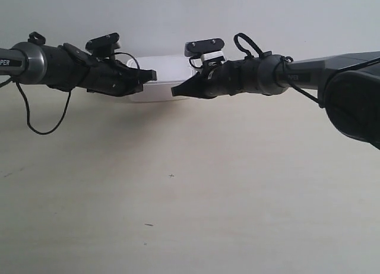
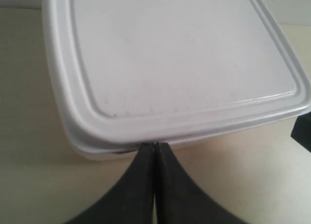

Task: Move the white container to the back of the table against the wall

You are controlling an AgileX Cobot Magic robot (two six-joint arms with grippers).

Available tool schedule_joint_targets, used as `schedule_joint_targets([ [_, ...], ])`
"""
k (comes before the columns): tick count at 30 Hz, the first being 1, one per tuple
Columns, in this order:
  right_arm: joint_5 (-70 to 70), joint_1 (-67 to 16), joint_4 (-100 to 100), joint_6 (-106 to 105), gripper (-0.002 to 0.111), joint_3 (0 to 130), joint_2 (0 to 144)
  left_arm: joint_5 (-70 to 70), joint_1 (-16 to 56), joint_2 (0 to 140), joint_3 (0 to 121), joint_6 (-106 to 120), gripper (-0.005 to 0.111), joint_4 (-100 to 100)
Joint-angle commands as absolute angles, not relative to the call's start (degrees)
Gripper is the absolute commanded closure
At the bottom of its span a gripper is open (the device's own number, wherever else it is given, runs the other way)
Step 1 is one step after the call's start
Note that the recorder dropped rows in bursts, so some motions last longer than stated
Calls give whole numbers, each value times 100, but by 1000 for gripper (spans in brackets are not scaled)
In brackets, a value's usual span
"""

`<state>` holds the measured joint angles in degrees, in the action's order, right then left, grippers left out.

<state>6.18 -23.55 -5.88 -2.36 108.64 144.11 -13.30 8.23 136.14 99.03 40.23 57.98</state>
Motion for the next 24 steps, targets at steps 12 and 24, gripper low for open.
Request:
schedule_joint_targets([
  [12,471,-2318,-613,-306,108,11068,14513,-1231,780,13798,10092,4012,107,5756],
  [24,414,-2318,-613,-505,108,11080,14522,-1211,738,13854,10346,4012,107,5756],
])
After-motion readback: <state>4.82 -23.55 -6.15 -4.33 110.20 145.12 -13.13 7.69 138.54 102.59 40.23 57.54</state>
